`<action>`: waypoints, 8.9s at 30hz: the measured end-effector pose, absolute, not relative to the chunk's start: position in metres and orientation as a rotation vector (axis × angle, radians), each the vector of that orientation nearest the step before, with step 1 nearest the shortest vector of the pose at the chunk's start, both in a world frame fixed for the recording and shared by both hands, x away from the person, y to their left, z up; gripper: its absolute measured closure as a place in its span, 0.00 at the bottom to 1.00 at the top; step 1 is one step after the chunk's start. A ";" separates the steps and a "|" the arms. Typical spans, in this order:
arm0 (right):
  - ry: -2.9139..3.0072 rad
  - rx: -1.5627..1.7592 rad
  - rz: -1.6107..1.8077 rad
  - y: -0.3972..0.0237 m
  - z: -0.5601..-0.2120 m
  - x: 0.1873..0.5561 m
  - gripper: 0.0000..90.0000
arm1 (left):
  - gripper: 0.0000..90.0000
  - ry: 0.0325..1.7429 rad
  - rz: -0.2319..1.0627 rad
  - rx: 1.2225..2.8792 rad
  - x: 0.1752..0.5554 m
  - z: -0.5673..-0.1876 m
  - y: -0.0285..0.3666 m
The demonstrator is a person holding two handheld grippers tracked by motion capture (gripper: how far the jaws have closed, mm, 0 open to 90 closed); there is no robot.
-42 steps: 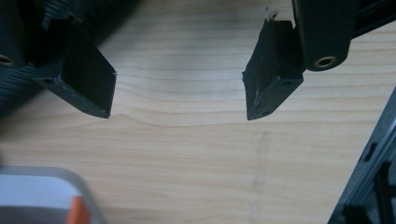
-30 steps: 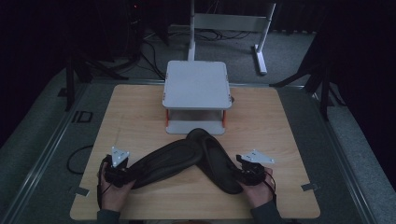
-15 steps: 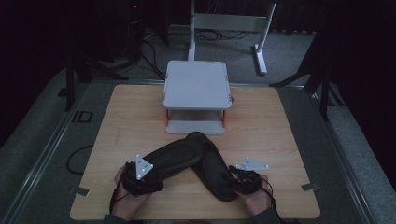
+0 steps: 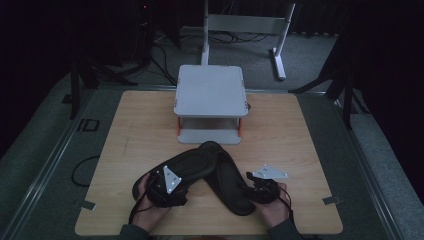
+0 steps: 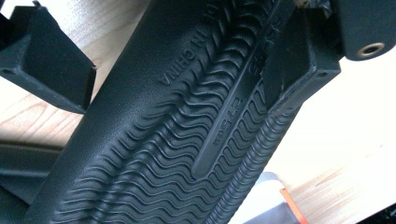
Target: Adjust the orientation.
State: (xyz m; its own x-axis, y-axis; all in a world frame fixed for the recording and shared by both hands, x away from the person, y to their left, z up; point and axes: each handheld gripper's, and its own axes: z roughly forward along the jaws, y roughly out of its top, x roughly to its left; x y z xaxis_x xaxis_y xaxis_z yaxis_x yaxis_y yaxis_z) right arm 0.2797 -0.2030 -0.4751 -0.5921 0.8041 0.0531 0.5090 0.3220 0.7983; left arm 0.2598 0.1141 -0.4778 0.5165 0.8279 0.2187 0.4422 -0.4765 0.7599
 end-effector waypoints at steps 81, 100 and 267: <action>2.277 1.151 1.141 -0.199 -0.481 0.282 0.54 | 0.57 1.228 0.671 2.057 0.390 -0.448 0.214; 2.289 1.162 1.137 -0.202 -0.483 0.284 0.53 | 0.91 1.135 0.640 2.175 0.381 -0.451 0.204; 2.284 1.299 1.186 -0.150 -0.478 0.341 0.75 | 0.81 1.284 0.482 1.937 0.302 -0.459 0.119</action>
